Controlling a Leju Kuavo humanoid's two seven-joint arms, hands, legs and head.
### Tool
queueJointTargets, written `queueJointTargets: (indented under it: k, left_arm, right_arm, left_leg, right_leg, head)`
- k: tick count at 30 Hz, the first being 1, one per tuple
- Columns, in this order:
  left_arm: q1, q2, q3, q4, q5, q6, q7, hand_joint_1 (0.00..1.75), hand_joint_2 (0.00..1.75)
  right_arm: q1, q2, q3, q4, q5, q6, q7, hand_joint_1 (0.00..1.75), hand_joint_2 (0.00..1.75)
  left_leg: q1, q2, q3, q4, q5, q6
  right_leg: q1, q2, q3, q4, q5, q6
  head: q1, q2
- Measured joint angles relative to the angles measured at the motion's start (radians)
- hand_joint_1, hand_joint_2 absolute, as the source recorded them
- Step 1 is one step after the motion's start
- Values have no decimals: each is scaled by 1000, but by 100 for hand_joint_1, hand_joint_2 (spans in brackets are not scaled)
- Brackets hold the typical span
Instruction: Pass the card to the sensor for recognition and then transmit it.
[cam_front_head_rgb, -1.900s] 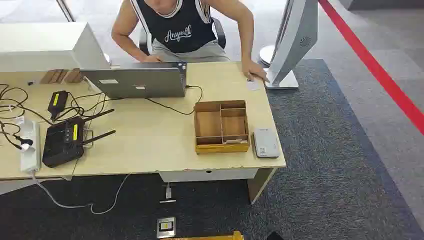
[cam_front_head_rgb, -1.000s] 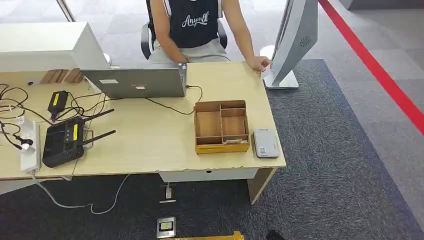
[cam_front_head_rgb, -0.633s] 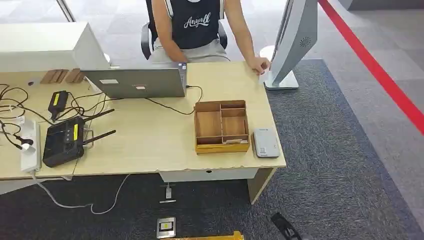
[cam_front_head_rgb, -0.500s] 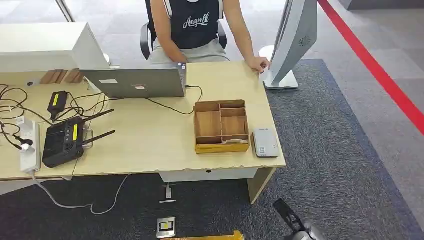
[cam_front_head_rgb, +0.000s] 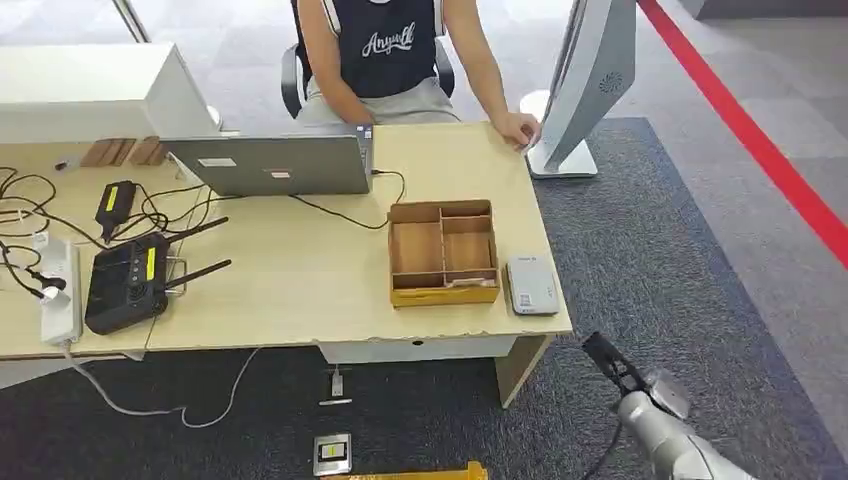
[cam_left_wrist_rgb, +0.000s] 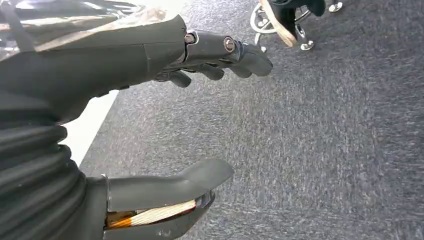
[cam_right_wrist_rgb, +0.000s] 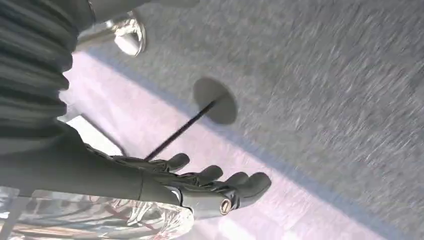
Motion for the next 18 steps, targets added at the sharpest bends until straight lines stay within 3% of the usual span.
queueJointTargets:
  k: [8, 18]
  left_arm:
    - [-1, -2, 8, 0, 4, 10, 28, 0, 175]
    - [-1, -11, 25, 1, 7, 39, 56, 0, 175]
  right_arm:
    - [-95, -83, 58, -29, 50, 55, 63, 0, 175]
    - [-145, -172, 95, -66, 20, 73, 141, 0, 175]
  left_leg:
    - [-1, 0, 0, 0, 0, 0]
    - [-1, -1, -1, 0, 0, 1]
  right_leg:
    - [-1, 0, 0, 0, 1, 1]
    - [-1, 0, 0, 0, 1, 1]
  head:
    - [0, 0]
    - [0, 0]
